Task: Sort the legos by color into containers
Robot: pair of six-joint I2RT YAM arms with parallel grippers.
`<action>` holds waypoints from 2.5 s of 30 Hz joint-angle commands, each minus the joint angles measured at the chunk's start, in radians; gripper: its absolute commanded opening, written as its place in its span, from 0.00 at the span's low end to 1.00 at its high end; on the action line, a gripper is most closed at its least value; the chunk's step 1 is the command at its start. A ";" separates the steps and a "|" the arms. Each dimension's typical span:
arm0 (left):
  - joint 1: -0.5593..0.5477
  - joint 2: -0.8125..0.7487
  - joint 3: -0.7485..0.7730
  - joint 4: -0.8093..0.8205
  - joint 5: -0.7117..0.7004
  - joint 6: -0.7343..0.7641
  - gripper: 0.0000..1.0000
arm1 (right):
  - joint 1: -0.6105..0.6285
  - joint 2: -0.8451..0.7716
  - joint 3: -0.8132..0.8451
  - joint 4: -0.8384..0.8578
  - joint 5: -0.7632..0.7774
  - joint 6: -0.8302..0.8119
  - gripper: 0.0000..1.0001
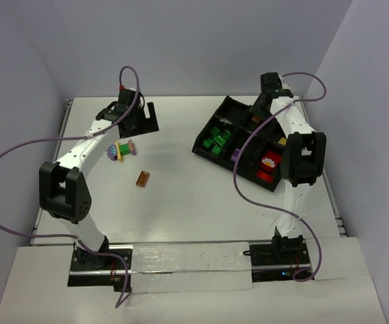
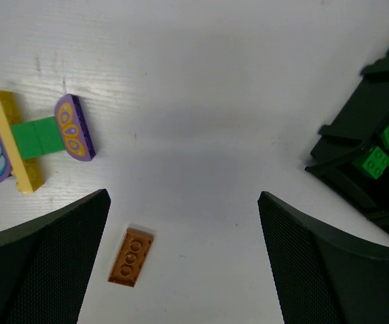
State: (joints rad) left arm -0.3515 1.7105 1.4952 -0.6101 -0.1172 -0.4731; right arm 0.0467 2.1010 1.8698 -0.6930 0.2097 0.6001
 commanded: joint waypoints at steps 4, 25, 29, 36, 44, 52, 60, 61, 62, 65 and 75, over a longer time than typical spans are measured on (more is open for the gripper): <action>-0.004 0.016 -0.023 -0.051 0.064 -0.008 0.98 | -0.006 -0.030 -0.007 -0.018 -0.010 0.000 0.56; -0.087 -0.040 -0.202 -0.222 -0.057 0.020 0.97 | 0.243 -0.374 -0.277 0.070 -0.066 -0.072 0.62; -0.100 -0.059 -0.261 -0.225 -0.020 -0.009 0.97 | 0.277 -0.390 -0.260 0.021 -0.073 -0.033 0.63; -0.113 -0.084 -0.438 -0.081 -0.062 -0.043 0.99 | 0.308 -0.420 -0.263 -0.023 0.001 -0.020 0.68; -0.112 0.012 -0.404 -0.014 -0.157 -0.058 0.92 | 0.321 -0.462 -0.268 -0.019 -0.011 -0.054 0.71; -0.109 0.128 -0.346 0.025 -0.113 -0.019 0.45 | 0.324 -0.489 -0.320 -0.004 -0.027 -0.084 0.70; -0.109 0.045 -0.279 -0.014 -0.030 -0.001 0.00 | 0.327 -0.499 -0.356 0.070 -0.073 -0.110 0.71; -0.109 0.012 -0.241 -0.024 0.003 0.008 0.00 | 0.328 -0.514 -0.395 0.133 -0.126 -0.117 0.70; -0.108 -0.015 -0.186 -0.033 0.051 0.019 0.00 | 0.329 -0.532 -0.428 0.182 -0.212 -0.125 0.70; -0.089 -0.044 -0.092 -0.049 0.210 0.014 0.00 | 0.341 -0.554 -0.468 0.252 -0.360 -0.145 0.70; -0.030 -0.032 -0.027 0.234 0.711 -0.260 0.00 | 0.395 -0.621 -0.634 0.542 -0.648 -0.047 0.70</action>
State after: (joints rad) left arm -0.4029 1.6760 1.4754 -0.5246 0.3417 -0.5924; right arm 0.4400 1.5153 1.2587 -0.3414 -0.2437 0.4990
